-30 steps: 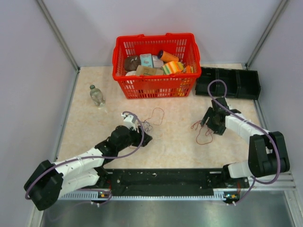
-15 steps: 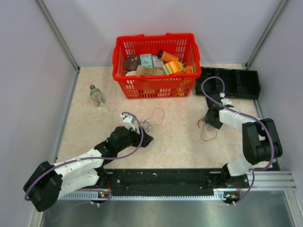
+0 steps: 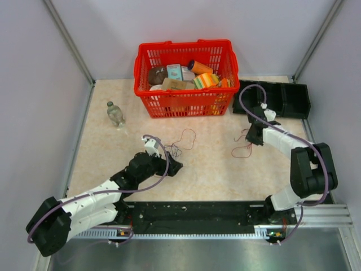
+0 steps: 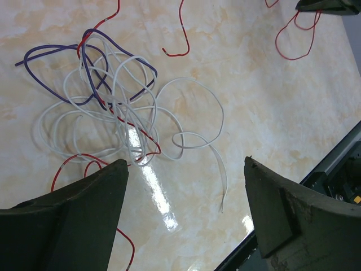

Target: Untangle the cables

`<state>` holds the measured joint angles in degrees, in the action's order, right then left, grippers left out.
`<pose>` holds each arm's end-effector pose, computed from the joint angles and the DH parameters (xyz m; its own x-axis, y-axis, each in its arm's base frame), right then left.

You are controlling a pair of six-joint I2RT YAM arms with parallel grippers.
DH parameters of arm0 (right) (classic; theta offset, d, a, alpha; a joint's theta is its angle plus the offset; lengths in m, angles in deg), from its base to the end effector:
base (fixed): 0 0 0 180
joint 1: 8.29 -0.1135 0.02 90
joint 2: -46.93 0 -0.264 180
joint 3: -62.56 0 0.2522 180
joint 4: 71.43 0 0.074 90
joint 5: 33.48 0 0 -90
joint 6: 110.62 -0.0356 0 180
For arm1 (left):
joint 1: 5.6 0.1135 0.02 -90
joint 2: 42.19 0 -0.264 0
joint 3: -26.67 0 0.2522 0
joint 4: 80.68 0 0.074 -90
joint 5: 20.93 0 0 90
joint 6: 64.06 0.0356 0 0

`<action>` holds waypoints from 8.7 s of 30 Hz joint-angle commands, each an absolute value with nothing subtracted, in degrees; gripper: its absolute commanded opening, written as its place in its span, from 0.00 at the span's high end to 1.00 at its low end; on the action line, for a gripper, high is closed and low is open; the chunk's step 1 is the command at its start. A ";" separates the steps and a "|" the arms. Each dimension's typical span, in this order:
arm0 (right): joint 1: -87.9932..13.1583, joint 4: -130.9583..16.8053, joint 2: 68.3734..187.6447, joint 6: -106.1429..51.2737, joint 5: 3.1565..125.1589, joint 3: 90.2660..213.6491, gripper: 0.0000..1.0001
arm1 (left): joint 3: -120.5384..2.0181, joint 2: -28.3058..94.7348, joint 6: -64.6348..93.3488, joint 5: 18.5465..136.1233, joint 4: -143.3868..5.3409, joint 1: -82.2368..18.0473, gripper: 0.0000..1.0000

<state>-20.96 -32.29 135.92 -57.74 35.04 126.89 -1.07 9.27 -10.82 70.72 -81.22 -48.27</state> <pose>0.2876 0.0513 0.1761 -0.7260 0.4124 -0.5503 0.4913 0.8710 0.0045 0.1369 -0.1276 0.1754 -0.6490 -0.2154 -0.7297 0.3852 0.7341 -0.5592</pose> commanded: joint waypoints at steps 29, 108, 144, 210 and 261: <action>-10.93 -46.08 167.50 -39.77 47.36 176.95 1.00 | -0.45 9.66 -10.54 70.30 -85.38 -48.13 0.14; -13.82 -33.75 136.34 -49.09 57.82 145.80 0.41 | 0.08 5.72 -12.29 64.35 -82.58 -48.13 0.14; -50.21 -85.63 148.61 -40.66 48.62 129.31 0.51 | -21.64 33.23 -14.93 56.33 -66.39 -48.13 0.53; -52.85 -39.57 100.98 -25.81 28.22 161.99 1.00 | -16.71 26.80 -22.58 47.54 -64.02 -48.13 1.00; -52.85 -39.22 94.57 -13.50 13.46 168.18 1.00 | -13.64 23.20 -22.23 47.89 -66.39 -48.13 1.00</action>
